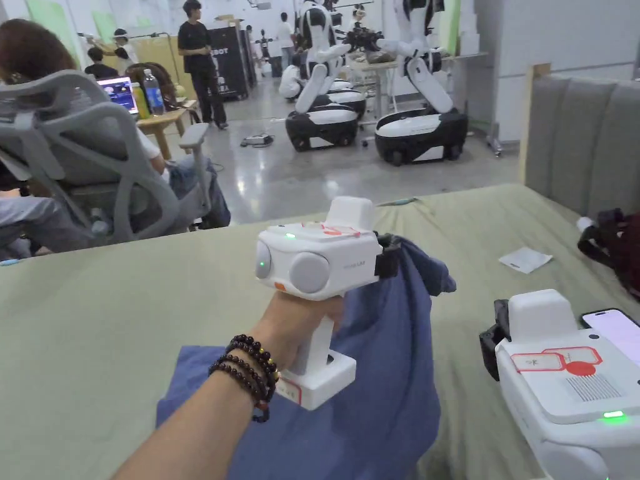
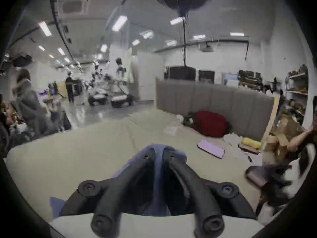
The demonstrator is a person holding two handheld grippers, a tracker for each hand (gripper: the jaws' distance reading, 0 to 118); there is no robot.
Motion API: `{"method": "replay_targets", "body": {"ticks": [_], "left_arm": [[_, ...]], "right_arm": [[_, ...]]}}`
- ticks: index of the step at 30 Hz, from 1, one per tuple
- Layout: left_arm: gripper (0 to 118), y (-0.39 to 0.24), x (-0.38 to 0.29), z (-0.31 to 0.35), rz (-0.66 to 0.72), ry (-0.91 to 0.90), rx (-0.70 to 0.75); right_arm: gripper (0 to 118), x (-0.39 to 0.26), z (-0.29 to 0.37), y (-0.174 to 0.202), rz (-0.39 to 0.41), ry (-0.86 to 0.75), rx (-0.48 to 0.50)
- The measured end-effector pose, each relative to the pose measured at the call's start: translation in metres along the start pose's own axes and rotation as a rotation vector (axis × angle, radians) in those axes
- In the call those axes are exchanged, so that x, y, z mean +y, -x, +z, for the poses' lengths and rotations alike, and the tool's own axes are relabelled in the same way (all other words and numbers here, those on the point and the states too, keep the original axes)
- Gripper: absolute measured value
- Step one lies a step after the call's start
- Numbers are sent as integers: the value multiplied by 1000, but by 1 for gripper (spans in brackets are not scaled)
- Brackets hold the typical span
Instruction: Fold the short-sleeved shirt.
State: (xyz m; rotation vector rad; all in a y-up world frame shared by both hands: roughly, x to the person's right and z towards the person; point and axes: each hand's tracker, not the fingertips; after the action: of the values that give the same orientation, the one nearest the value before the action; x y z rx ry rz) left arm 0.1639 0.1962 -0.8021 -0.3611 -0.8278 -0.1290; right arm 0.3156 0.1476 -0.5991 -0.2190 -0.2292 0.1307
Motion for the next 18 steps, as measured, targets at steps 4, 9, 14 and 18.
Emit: {"method": "replay_targets", "body": {"ticks": [4, 9, 14, 18], "left_arm": [[7, -19, -84, -83, 20, 235, -18], [10, -6, -141, -102, 49, 341, 35], [114, 23, -121, -72, 114, 270, 136], [112, 48, -99, -11, 198, 75, 201]], "right_arm": [[2, -26, -10, -30, 15, 61, -53], [2, -41, -27, -33, -15, 122, -33], [2, -38, -30, -16, 16, 125, 20], [2, -29, -29, -5, 7, 117, 42]]}}
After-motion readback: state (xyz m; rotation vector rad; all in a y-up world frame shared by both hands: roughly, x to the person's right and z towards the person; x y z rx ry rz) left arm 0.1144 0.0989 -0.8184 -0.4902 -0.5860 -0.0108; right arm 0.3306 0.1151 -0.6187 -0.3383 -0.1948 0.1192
